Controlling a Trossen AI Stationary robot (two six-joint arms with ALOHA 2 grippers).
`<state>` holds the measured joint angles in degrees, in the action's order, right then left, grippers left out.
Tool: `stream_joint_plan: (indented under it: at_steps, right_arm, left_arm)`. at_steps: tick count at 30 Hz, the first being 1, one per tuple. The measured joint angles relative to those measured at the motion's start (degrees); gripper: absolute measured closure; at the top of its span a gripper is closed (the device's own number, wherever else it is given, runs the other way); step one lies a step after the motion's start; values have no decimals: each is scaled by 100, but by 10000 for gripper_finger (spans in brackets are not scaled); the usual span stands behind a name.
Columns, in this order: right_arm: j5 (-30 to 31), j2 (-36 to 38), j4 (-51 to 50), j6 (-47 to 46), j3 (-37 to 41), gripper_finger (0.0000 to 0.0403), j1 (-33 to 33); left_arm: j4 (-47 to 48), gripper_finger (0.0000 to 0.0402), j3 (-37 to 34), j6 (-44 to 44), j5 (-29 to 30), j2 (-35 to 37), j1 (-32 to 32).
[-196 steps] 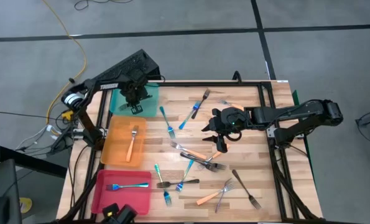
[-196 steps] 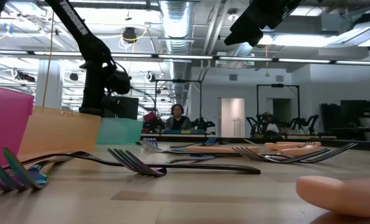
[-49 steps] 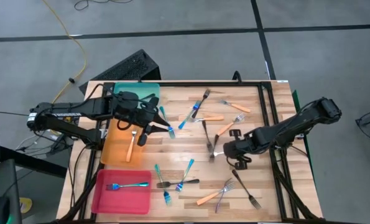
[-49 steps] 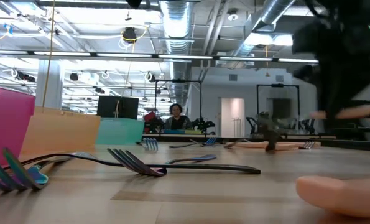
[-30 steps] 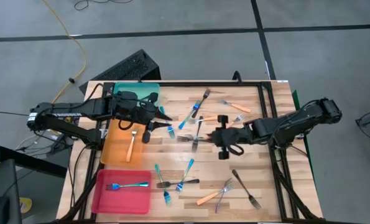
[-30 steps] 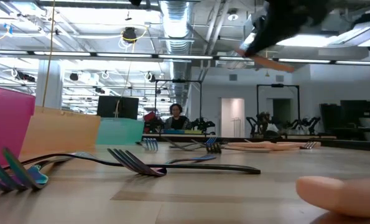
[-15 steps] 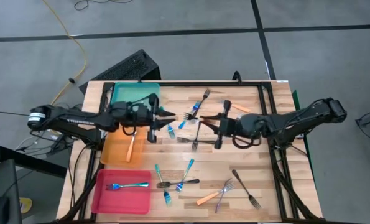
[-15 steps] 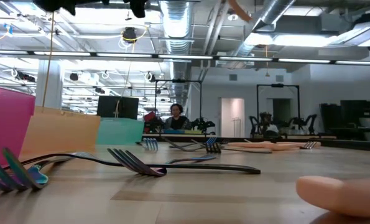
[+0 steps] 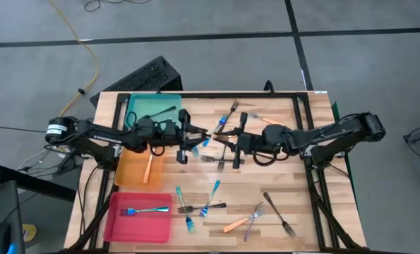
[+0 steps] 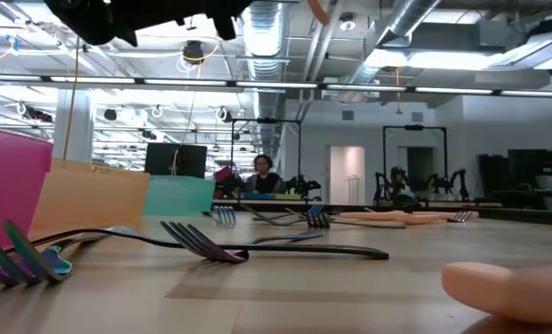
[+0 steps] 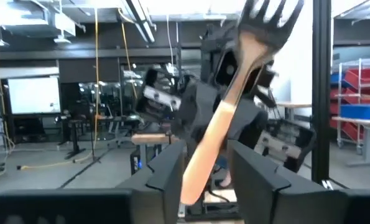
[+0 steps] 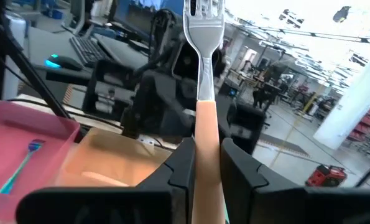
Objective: Sort silverware by color (type)
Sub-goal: Put the orange fork into the orange bin
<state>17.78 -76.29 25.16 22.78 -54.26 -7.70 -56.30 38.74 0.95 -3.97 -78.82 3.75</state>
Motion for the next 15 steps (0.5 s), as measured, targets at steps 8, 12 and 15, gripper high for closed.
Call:
stream_joint_plan:
  at_steps: [8, 12, 15]
  right_arm:
    - [-118, 4, -23, -39, 0, 325, 0]
    - [-124, 4, -93, -39, 0, 325, 0]
    - [-142, 4, -99, -39, 0, 325, 0]
  left_arm:
    - [-61, 225, 252, 145, -16, -121, 0]
    - [-113, 223, 341, 142, -162, -108, 0]
    - [-63, 223, 410, 139, -232, -108, -2]
